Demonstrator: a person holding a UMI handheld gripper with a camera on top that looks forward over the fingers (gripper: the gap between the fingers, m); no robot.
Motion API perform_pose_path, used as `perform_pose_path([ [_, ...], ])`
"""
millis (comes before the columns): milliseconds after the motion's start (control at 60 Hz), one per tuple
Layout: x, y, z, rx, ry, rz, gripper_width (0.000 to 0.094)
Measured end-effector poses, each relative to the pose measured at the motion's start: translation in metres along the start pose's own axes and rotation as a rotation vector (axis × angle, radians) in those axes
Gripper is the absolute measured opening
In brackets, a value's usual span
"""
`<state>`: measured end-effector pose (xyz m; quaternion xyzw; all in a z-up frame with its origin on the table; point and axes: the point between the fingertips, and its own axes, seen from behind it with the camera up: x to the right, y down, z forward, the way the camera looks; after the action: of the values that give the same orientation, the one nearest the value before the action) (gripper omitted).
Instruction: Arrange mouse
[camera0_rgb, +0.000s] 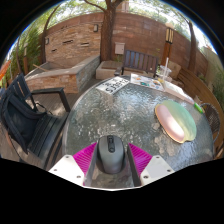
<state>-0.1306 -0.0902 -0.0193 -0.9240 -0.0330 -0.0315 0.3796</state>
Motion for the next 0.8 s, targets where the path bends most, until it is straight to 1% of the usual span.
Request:
perform_pose_path([
  [33,-0.006,0.0,0.0,-0.003,-0.021,0.007,0.0503],
  [67,-0.005,0.0,0.001,-0.001,-0.026,0.01,0.0498],
  [217,-0.008,0.0,0.002,-0.015,-0.028,-0.013,0.0398],
  [283,-0.012,-0.003,-0.003,-0.021,-0.052,-0.004,0.0363],
  [350,-0.017,-0.016,-0.009,-0.003,-0.068,-0.017,0.0356],
  [400,-0.021,-0.036,-0.019,0.035,-0.088,-0.023,0.0357],
  [450,-0.023,-0.066,-0.034,0.097,-0.119,-0.013,0.0358],
  [517,-0.021,-0.117,-0.059,0.189,-0.16,0.005,0.0355],
  [583,-0.005,-0.174,-0.086,0.291,-0.177,0.03,0.0354],
  [633,0.019,-0.215,-0.103,0.366,-0.171,0.062,0.035],
  [717,0.075,-0.258,-0.113,0.441,-0.146,0.118,0.0347],
  [750,0.1,-0.269,-0.107,0.449,-0.126,0.138,0.0349],
  [800,0.141,-0.268,-0.09,0.439,-0.082,0.157,0.0347],
])
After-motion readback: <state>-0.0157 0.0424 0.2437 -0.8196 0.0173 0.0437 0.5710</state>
